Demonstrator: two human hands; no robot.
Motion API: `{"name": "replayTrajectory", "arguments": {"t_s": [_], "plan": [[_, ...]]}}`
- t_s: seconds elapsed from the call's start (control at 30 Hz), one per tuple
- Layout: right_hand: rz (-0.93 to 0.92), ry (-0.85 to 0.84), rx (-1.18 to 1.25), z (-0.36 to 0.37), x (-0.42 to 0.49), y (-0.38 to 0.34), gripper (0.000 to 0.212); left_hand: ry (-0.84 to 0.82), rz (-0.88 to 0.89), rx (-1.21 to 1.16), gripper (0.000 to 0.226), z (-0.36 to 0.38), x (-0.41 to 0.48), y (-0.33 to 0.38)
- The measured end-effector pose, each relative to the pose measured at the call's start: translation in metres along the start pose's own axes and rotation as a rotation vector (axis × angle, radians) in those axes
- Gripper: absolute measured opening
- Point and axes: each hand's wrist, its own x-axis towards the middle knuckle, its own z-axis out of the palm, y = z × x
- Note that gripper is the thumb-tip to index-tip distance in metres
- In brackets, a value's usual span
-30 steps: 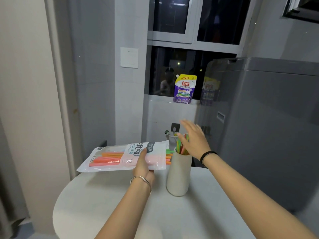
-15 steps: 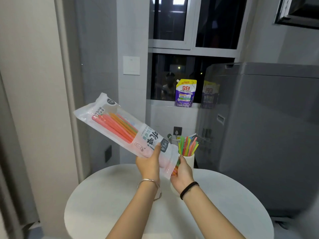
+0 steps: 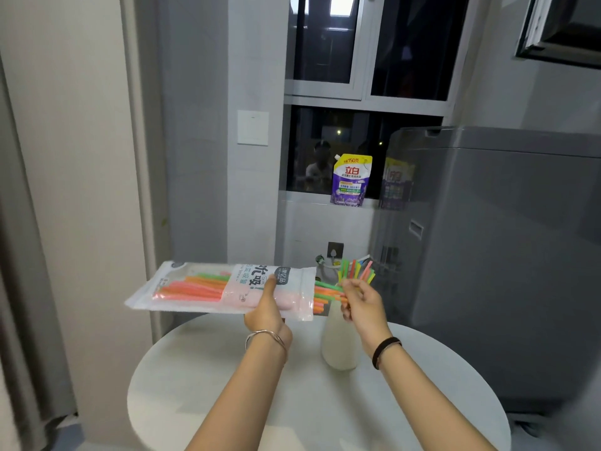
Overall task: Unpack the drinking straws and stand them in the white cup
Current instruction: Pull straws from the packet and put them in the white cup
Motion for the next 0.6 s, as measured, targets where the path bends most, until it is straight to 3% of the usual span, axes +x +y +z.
{"name": "replayTrajectory", "arguments": {"t_s": [0.2, 0.3, 0.43, 0.5, 0.6], "plan": [[0.001, 0.202, 0.197, -0.013, 0.011, -0.004, 0.032, 0.025, -0.12, -0.095, 0.05, -0.003, 0.003, 0.002], [0.055, 0.156, 0.312, -0.002, 0.005, -0.002, 0.036, 0.042, -0.135, -0.092, 0.05, -0.001, -0.001, -0.002], [0.136, 0.079, 0.462, 0.01, -0.001, -0.002, 0.068, 0.037, -0.155, -0.086, 0.05, 0.004, -0.006, -0.005], [0.159, 0.06, 0.408, 0.015, -0.002, -0.004, 0.06, 0.023, -0.167, -0.066, 0.052, 0.005, -0.007, -0.006], [0.116, 0.05, 0.202, 0.02, -0.003, -0.004, 0.029, 0.004, -0.172, -0.05, 0.051, 0.006, -0.009, -0.008]]}}
